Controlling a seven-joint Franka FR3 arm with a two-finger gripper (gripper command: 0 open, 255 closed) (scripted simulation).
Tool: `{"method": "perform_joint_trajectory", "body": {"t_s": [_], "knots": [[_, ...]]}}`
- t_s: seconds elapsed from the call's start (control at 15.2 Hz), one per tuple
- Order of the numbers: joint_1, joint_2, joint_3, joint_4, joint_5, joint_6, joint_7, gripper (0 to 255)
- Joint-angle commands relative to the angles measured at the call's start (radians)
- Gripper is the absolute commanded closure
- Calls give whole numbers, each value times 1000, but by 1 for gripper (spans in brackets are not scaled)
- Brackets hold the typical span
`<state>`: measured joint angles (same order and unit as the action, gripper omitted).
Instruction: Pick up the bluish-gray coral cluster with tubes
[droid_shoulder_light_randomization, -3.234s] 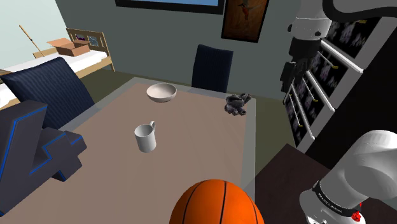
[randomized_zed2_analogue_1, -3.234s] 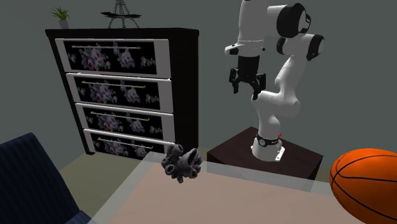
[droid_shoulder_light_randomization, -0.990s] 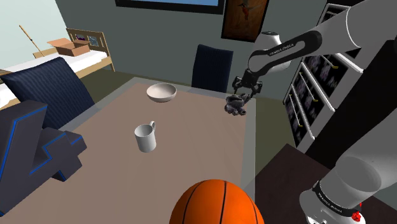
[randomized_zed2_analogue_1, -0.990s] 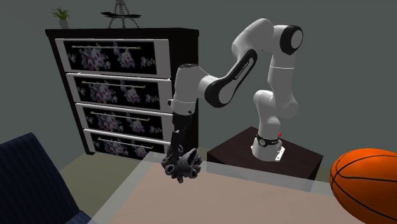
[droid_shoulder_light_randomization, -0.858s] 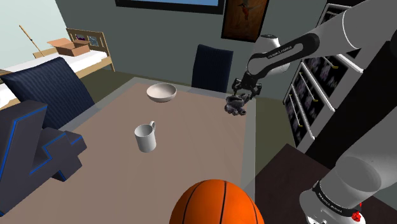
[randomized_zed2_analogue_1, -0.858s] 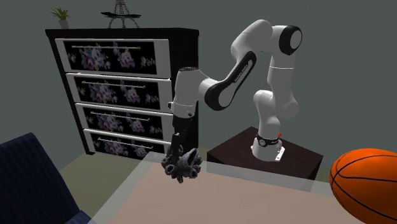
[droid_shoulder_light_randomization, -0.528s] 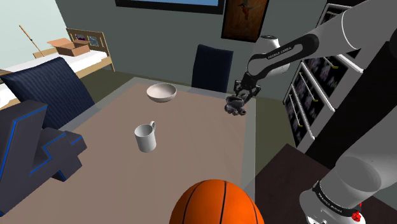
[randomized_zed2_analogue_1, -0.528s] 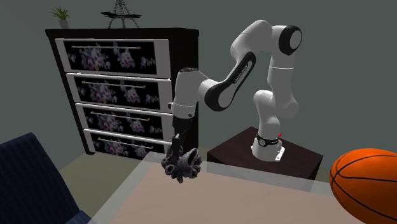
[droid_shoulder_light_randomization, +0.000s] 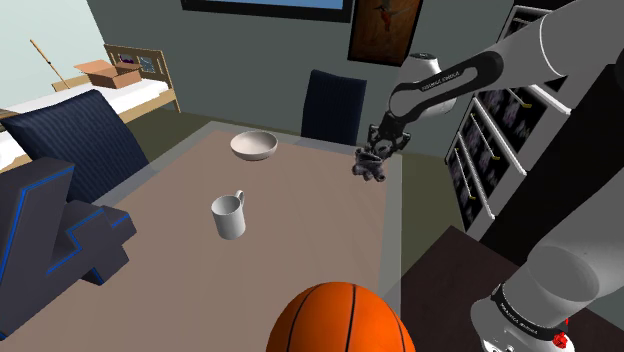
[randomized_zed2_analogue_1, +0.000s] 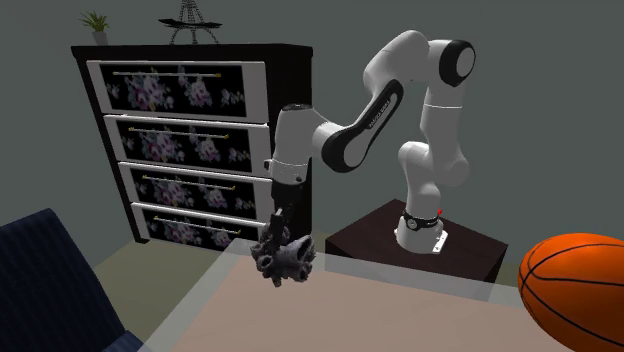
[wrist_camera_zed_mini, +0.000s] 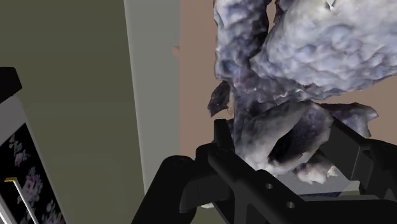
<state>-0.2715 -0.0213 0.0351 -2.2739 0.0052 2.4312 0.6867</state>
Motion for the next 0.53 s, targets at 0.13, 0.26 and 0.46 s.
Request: {"method": "perform_joint_trajectory", "body": {"t_s": [0.13,0.26,0.46], "knots": [[0,-28,0,23,1,-50,-1,255],[0,-41,0,37,2,-76,-1,255],[0,-59,-1,59,2,-117,-2,255]]}}
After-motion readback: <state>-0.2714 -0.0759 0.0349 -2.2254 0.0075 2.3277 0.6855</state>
